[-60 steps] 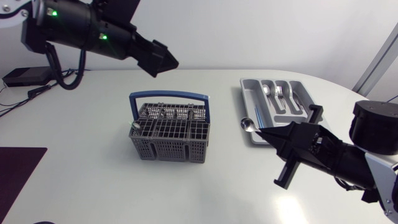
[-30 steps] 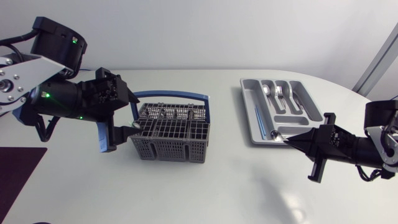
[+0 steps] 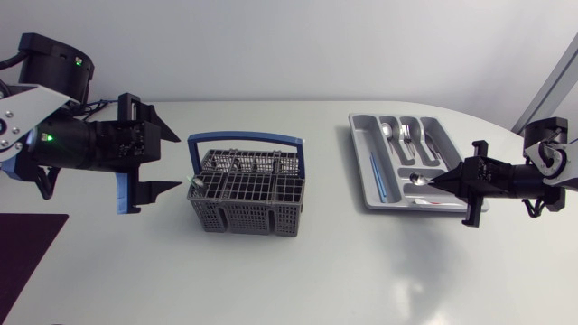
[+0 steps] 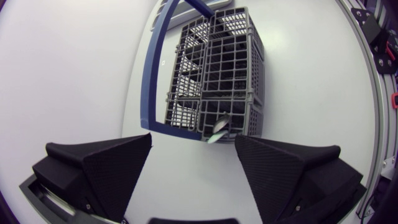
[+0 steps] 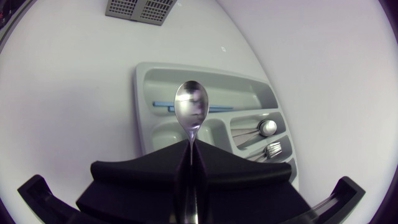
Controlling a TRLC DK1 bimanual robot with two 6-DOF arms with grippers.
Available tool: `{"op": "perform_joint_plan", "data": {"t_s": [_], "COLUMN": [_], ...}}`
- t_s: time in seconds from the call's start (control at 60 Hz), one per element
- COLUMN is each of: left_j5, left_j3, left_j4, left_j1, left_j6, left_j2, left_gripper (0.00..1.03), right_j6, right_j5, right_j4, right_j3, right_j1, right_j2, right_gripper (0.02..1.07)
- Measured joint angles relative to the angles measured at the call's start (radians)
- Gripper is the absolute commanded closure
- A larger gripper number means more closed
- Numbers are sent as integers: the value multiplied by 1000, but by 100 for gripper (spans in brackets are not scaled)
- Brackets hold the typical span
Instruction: Unload the cutlery basket into the drawer organizer.
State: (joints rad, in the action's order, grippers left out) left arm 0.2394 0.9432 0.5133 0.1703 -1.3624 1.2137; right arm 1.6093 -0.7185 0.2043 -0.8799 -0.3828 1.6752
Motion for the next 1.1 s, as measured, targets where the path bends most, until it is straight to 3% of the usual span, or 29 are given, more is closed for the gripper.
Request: {"op": "perform_joint_plan", "data": {"t_s": [0.333, 0.383, 0.467, 0.683, 0.733, 0.8, 0.967, 1.1], "left_j5": [2, 4, 7, 8, 8, 8, 8, 10], "left_j3": [0, 0, -1, -27, -37, -53, -80, -103], "left_j4": [-11, -11, -12, -23, -29, -37, -53, -101], "left_j1": [-32, -33, -33, -33, -33, -33, -33, -33], "left_j6": [-88, -98, -108, -134, -145, -159, -184, -209], "left_j2": [36, 40, 42, 42, 42, 42, 42, 42], "left_gripper": [10, 10, 10, 14, 17, 23, 45, 48], "right_j6": [90, 98, 99, 91, 80, 66, 46, 24], "right_j5": [97, 119, 148, 166, 166, 166, 146, 123], "right_j4": [28, 22, -6, -13, -18, -22, -36, -47], "right_j3": [-132, -135, -135, -129, -124, -117, -39, 24], "right_j1": [-18, -18, -15, -9, -10, -9, -5, 2], "right_j2": [208, 223, 239, 211, 191, 167, 49, -31], "right_gripper": [100, 89, 55, 29, 18, 12, 12, 12]}}
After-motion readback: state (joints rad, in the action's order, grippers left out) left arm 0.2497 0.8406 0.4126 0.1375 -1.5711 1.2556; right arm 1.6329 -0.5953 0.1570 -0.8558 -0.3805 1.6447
